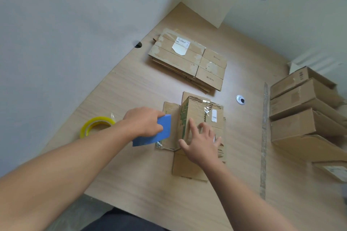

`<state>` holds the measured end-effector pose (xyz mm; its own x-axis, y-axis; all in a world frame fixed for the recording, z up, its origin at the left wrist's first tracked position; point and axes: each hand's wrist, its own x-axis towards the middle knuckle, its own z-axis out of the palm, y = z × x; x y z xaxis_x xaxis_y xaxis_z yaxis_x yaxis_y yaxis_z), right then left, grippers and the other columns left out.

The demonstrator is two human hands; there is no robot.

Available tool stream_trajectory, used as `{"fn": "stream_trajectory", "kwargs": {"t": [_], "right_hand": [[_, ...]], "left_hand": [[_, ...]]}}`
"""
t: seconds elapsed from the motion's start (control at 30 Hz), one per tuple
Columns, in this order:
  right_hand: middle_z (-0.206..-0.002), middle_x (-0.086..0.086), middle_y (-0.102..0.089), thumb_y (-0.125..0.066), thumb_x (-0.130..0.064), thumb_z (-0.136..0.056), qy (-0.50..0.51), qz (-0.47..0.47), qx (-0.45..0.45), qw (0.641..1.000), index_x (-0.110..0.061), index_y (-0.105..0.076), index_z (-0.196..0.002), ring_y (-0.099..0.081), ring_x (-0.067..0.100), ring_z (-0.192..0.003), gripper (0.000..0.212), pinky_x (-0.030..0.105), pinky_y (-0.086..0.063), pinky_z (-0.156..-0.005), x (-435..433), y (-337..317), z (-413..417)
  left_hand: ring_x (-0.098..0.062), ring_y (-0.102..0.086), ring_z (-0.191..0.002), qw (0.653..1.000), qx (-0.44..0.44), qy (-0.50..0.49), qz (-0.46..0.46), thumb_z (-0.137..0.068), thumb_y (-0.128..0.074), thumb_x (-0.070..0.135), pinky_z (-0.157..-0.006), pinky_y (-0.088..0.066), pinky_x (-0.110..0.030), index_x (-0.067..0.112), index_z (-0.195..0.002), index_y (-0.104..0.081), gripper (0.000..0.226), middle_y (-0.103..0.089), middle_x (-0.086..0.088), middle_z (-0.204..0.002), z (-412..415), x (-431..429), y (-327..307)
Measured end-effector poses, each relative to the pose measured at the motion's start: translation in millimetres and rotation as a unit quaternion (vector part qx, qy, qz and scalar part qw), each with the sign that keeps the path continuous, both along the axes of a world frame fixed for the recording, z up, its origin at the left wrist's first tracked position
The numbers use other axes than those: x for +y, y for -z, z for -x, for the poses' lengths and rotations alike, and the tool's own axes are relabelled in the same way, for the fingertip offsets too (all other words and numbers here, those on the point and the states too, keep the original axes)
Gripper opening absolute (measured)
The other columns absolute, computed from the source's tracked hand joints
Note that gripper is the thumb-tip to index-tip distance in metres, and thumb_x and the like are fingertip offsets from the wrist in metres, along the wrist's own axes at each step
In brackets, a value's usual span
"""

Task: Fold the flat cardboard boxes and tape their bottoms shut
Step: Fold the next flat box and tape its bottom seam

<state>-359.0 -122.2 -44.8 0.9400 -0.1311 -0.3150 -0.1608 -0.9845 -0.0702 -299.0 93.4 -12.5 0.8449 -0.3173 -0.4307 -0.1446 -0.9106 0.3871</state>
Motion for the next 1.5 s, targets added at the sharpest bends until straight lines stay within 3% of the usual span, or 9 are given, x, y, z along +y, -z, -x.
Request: {"fn": "stream_trajectory", "kwargs": {"t": [0.13, 0.3, 0.5, 0.7, 0.97, 1.13, 1.23, 1.37, 1.5], "right_hand": [[-0.154, 0.005, -0.019, -0.046, -0.046, -0.087, -0.046, 0.052, -0.015, 0.997, -0.039, -0.008, -0.151, 0.002, 0.030, -0.151, 0.075, 0.072, -0.002, -0.112, -8.0, -1.9, 12.7], [-0.165, 0.007, 0.004, -0.044, -0.049, -0.092, -0.002, 0.003, -0.004, 1.000, -0.056, -0.003, -0.148, 0.009, 0.033, -0.151, 0.069, 0.059, -0.004, -0.118, -29.9, -0.2, 34.2], [-0.165, 0.007, 0.013, -0.042, -0.040, -0.100, -0.085, -0.008, 0.032, 0.996, -0.052, 0.000, -0.151, 0.016, 0.037, -0.150, 0.067, 0.059, -0.002, -0.119, -56.4, -0.3, 51.1], [-0.166, -0.004, 0.014, -0.046, -0.028, -0.099, -0.148, -0.024, 0.047, 0.988, -0.057, 0.005, -0.150, 0.017, 0.022, -0.152, 0.077, 0.052, 0.004, -0.121, -94.2, 4.5, 69.1], [-0.164, -0.019, 0.004, -0.044, -0.007, -0.092, -0.183, -0.078, 0.087, 0.976, -0.060, -0.018, -0.146, 0.015, 0.010, -0.151, 0.080, 0.046, 0.010, -0.120, -137.7, -6.4, 81.5], [-0.150, -0.010, -0.025, -0.057, -0.043, -0.091, -0.134, -0.048, 0.027, 0.990, -0.048, -0.017, -0.149, -0.012, 0.014, -0.145, 0.072, 0.054, -0.004, -0.121, -115.7, -16.0, 74.7], [-0.153, -0.006, -0.022, -0.054, -0.061, -0.090, -0.125, -0.041, -0.030, 0.991, -0.040, -0.011, -0.154, -0.011, 0.020, -0.145, 0.079, 0.054, -0.004, -0.120, -89.5, -8.4, 65.4], [-0.163, -0.008, -0.003, -0.044, -0.059, -0.096, -0.144, -0.049, -0.041, 0.988, -0.033, -0.014, -0.154, 0.003, 0.019, -0.150, 0.070, 0.052, 0.000, -0.119, -70.1, 10.7, 63.4], [-0.165, -0.007, -0.005, -0.044, -0.043, -0.102, -0.180, -0.048, -0.039, 0.982, -0.032, -0.013, -0.156, 0.002, 0.020, -0.151, 0.063, 0.055, -0.003, -0.118, -77.6, 18.9, 62.8]], "left_hand": [[-0.020, -0.057, -0.088, 0.999, -0.015, -0.043, 0.018, -0.069, -0.042, 0.042, -0.066, -0.046, -0.031, 0.050, -0.124, -0.049, 0.055, -0.061, 0.011, -0.098, -3.7, 18.3, -3.4], [-0.018, -0.055, -0.094, 0.997, -0.038, -0.062, 0.030, -0.067, -0.041, 0.046, -0.070, -0.047, -0.031, 0.057, -0.136, -0.042, 0.070, -0.063, 0.011, -0.114, -3.2, 19.2, -7.0], [-0.018, -0.056, -0.095, 0.996, -0.053, -0.064, 0.039, -0.066, -0.042, 0.048, -0.076, -0.052, -0.033, 0.060, -0.135, -0.039, 0.070, -0.064, 0.012, -0.115, 8.7, -4.1, -9.3], [-0.015, -0.057, -0.091, 0.994, -0.065, -0.061, 0.059, -0.069, -0.042, 0.049, -0.071, -0.049, -0.030, 0.063, -0.138, -0.035, 0.070, -0.063, 0.016, -0.111, 18.4, -26.4, -18.6], [-0.016, -0.058, -0.087, 0.992, -0.103, -0.064, 0.025, -0.086, -0.053, 0.041, -0.073, -0.051, -0.032, 0.062, -0.140, -0.033, 0.062, -0.065, 0.013, -0.104, 21.3, -37.7, -20.3], [-0.014, -0.058, -0.087, 0.993, -0.097, -0.066, 0.010, -0.086, -0.052, 0.042, -0.071, -0.052, -0.031, 0.060, -0.142, -0.033, 0.062, -0.065, 0.012, -0.105, 32.8, -51.3, -14.5], [-0.014, -0.059, -0.084, 0.991, -0.102, -0.083, 0.013, -0.085, -0.052, 0.042, -0.069, -0.052, -0.031, 0.060, -0.142, -0.033, 0.063, -0.065, 0.011, -0.099, 38.5, -51.2, -14.1], [-0.015, -0.058, -0.083, 0.987, -0.117, -0.109, 0.011, -0.084, -0.053, 0.042, -0.066, -0.050, -0.030, 0.060, -0.142, -0.034, 0.063, -0.064, 0.011, -0.097, 46.5, -44.0, -16.1], [-0.013, -0.059, -0.084, 0.985, -0.116, -0.126, 0.014, -0.084, -0.054, 0.041, -0.067, -0.051, -0.030, 0.060, -0.141, -0.035, 0.063, -0.064, 0.014, -0.098, 55.2, -35.4, -17.9]]}}
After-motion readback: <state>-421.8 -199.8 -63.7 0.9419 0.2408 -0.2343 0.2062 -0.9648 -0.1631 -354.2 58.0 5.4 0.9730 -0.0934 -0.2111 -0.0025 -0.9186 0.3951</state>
